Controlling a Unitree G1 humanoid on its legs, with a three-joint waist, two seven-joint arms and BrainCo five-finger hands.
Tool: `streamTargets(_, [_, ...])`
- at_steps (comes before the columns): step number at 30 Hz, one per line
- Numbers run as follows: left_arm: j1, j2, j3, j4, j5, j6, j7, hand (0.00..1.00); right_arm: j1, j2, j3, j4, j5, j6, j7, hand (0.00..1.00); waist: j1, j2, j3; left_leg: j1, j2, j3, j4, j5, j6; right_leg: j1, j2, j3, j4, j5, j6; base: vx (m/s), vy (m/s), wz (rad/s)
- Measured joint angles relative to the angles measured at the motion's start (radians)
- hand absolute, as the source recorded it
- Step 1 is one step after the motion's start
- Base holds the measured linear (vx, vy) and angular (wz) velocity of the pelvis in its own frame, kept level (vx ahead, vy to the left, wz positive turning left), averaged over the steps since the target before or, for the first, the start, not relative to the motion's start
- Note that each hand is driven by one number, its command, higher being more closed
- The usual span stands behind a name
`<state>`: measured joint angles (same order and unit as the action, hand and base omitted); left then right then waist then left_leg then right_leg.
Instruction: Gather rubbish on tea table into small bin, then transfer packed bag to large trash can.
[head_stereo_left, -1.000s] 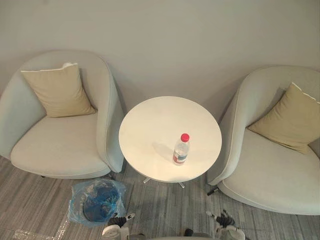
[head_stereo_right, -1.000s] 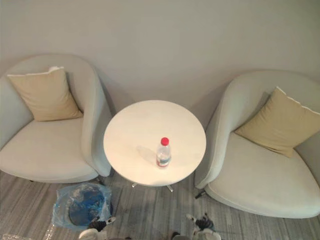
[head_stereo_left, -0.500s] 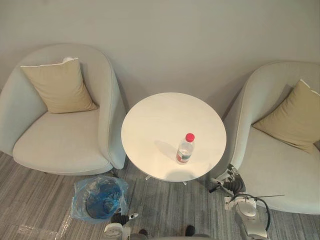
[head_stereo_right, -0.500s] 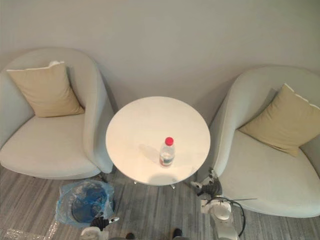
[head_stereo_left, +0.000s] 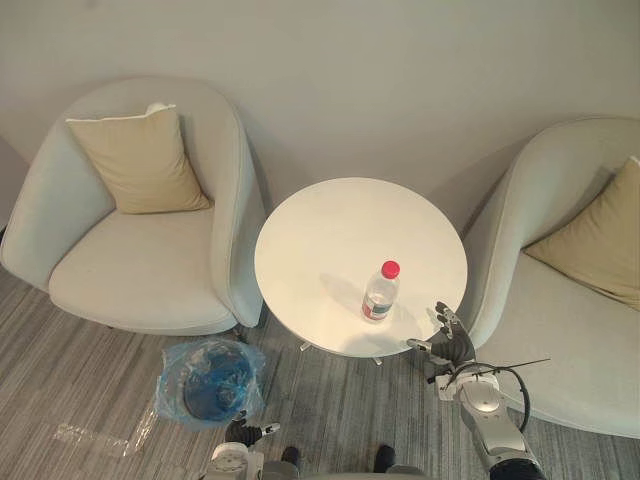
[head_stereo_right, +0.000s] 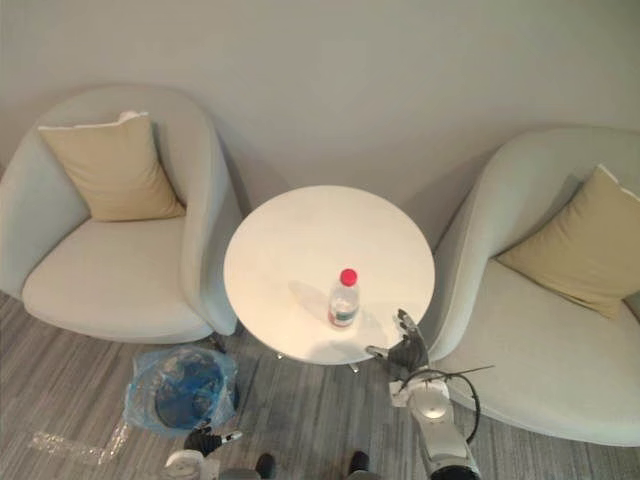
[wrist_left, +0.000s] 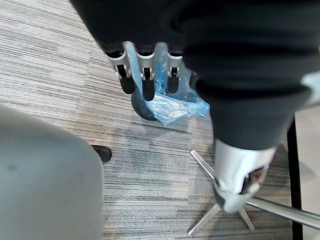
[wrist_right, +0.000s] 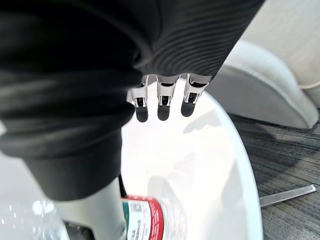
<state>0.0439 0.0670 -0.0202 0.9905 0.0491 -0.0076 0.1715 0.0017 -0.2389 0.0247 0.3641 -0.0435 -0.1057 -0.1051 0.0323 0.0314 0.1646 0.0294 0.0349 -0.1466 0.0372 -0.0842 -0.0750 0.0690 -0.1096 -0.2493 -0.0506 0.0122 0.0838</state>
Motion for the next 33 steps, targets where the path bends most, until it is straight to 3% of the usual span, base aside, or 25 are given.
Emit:
streamTargets(10, [-0.037,-0.008,-0.018,-0.024,-0.014,-0.008,0.006,0.0,-0.164,0.002,0.019,0.009,0.005,0.0,-0.077,0.0,0.024,0.041,0.086,-0.076,-0.009,-0.047,0.018,0.01,0.0,-0.042,-0.004,-0.041,-0.001,0.004,-0.006,-0.01,0.004,0.13])
streamTargets(20, [-0.063,-0.017,-0.017,-0.037,-0.015,-0.027,0.024,0.0,-0.267,0.013,0.057,0.05,0.007,0.0,-0.113,0.0,0.048,0.057,0.138,-0.12,-0.019,-0.065,0.035,0.011,0.0,-0.074,-0.013,-0.051,0.014,0.004,-0.007,0.0,0.011,0.06])
streamTargets(21, [-0.065,-0.017,-0.017,-0.037,-0.015,-0.027,0.024,0.0,-0.27,0.013,0.057,0.05,0.007,0.001,-0.114,1.0,0.048,0.057,0.141,-0.124,-0.02,-0.068,0.038,0.01,0.0,-0.076,-0.013,-0.052,0.014,0.004,-0.007,-0.02,0.021,0.15])
streamTargets(33, [-0.074,-0.023,-0.015,-0.058,-0.035,-0.03,0.042,0.0,-0.313,0.047,0.057,0.082,0.046,0.001,-0.15,1.0,0.078,0.059,0.162,-0.149,-0.024,-0.088,0.053,0.011,-0.001,-0.088,-0.015,-0.06,0.027,0.003,-0.008,-0.01,0.009,0.05])
